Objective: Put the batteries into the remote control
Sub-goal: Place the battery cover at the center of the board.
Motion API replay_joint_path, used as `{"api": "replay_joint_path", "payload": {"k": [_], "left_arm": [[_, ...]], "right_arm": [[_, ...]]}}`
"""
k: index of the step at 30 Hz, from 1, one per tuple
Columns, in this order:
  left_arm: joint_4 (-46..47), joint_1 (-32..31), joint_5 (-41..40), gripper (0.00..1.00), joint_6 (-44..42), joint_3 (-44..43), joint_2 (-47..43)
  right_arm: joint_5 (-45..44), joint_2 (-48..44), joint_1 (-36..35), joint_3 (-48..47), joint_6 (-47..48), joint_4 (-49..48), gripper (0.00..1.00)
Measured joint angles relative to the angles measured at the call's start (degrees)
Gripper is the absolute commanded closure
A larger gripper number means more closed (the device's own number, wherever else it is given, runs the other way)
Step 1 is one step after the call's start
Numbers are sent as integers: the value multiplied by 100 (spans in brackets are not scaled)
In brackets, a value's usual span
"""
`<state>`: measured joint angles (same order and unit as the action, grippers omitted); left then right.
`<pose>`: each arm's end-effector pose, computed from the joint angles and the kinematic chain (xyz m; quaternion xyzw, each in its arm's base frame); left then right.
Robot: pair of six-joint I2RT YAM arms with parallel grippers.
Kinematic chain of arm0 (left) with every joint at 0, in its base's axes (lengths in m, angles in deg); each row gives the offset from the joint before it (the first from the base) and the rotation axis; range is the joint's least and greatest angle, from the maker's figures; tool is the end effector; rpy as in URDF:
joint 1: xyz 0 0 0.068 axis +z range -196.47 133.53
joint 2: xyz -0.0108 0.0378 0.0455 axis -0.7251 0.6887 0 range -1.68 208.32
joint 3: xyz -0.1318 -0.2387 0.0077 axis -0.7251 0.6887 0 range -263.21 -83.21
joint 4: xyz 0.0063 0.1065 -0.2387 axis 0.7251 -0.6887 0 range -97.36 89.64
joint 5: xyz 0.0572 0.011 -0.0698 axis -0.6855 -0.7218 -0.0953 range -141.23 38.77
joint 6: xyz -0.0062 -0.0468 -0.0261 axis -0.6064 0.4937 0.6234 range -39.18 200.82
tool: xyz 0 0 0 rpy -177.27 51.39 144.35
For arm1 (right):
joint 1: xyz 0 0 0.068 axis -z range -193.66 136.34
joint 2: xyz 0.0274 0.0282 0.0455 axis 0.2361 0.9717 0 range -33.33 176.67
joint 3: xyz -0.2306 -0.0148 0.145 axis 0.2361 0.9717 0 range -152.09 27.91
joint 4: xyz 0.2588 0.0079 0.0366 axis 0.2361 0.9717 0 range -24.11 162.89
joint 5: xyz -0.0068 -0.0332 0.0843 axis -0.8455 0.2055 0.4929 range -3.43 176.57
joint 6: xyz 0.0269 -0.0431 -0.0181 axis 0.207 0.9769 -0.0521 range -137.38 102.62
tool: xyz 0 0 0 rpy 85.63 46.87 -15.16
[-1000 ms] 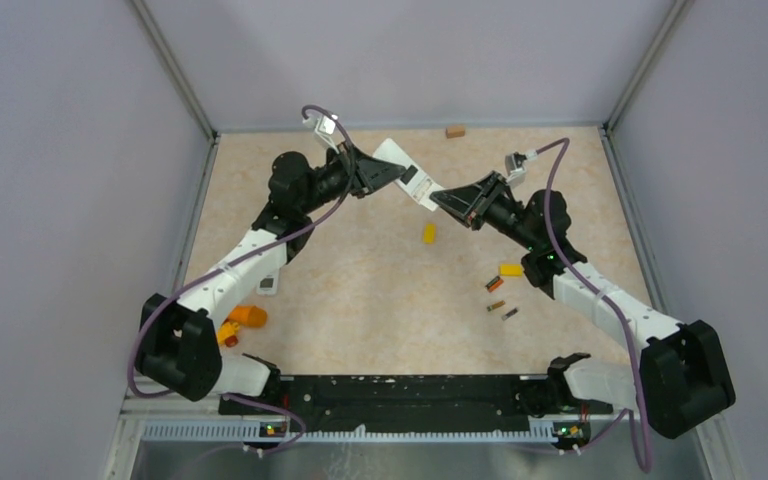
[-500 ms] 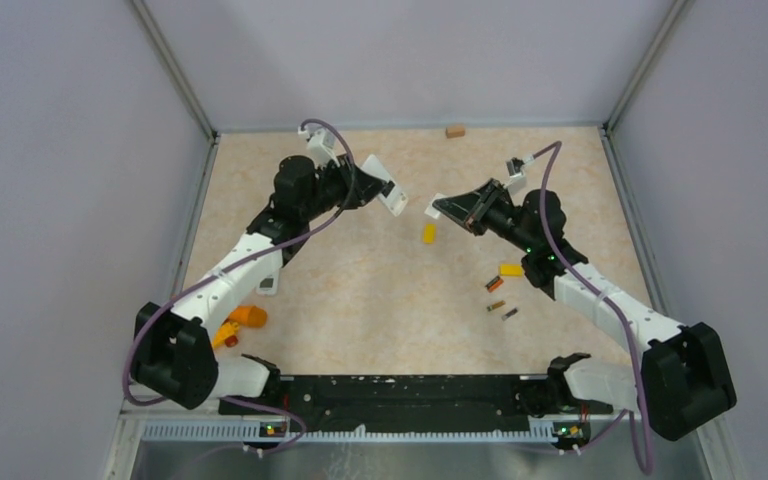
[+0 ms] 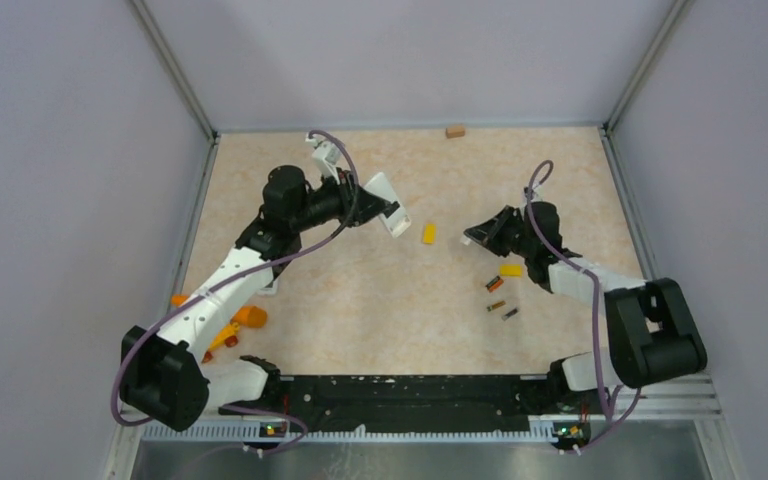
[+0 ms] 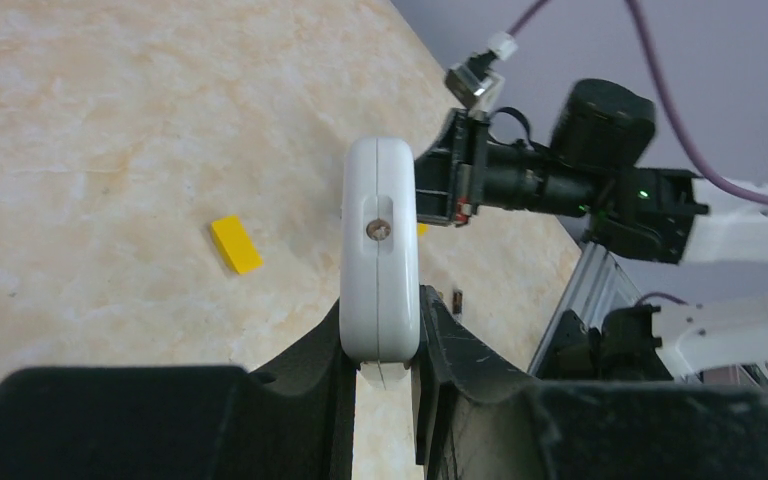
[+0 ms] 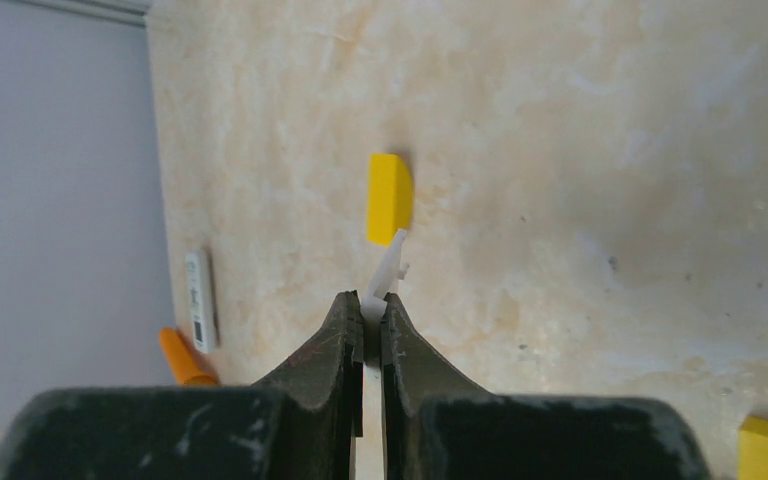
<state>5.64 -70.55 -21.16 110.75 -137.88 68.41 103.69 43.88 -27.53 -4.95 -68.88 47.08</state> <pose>0.2535 -0.1328 0.3372 0.1298 0.7443 -0.4598 0.4666 0.2655 0.0763 0.1959 0.1946 0.8174 0.3907 0.3758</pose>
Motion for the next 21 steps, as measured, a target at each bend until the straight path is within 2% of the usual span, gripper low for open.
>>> {"api": "replay_joint_path", "payload": {"k": [8,9,12,15,18,21], "left_arm": [[289,0,1169,100,-28,83,-7],[352,0,1285,100,-2,85,-7],[503,0,1513,100,46,85,-7],[575,0,1665,100,85,85,-7],[621,0,1735,100,125,85,-7],[649,0,1749,100,149,87,-9]], "right_arm": [[570,1049,116,205,197,-498,100],[619,1123,129,205,210,-533,97],[643,1174,162,205,313,-507,77],[472,1172,168,199,450,-319,64],[214,1145,170,192,573,48,54],[13,916,177,138,695,472,48]]}}
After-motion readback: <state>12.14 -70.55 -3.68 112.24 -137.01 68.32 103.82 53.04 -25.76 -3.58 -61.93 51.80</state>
